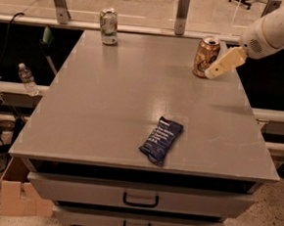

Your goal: Knock orange can over

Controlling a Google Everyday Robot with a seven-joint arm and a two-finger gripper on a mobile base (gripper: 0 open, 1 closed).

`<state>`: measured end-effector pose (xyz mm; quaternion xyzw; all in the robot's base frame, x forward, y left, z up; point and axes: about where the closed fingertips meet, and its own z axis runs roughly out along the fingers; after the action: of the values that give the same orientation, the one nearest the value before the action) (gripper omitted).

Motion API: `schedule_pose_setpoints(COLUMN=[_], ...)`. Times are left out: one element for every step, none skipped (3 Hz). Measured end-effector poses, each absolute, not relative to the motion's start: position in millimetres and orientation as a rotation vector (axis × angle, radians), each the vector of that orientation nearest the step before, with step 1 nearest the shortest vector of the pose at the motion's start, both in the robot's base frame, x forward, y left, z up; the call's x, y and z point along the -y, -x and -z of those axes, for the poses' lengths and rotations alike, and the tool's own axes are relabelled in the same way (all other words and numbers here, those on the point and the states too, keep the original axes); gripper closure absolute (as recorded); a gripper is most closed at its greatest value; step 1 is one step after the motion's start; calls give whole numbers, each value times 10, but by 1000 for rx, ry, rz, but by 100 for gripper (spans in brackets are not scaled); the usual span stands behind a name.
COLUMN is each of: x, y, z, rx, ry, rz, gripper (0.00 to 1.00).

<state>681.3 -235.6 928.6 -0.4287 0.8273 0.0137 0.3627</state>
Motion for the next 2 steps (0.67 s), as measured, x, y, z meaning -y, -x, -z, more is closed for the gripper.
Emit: schedule_pose_setpoints(x=[2337,2166], y=[-7162,-7386], z=[-9131,-9023], rx=[-2114,-2083], ry=[965,898], rz=[-172,-299], gripper=[0,0])
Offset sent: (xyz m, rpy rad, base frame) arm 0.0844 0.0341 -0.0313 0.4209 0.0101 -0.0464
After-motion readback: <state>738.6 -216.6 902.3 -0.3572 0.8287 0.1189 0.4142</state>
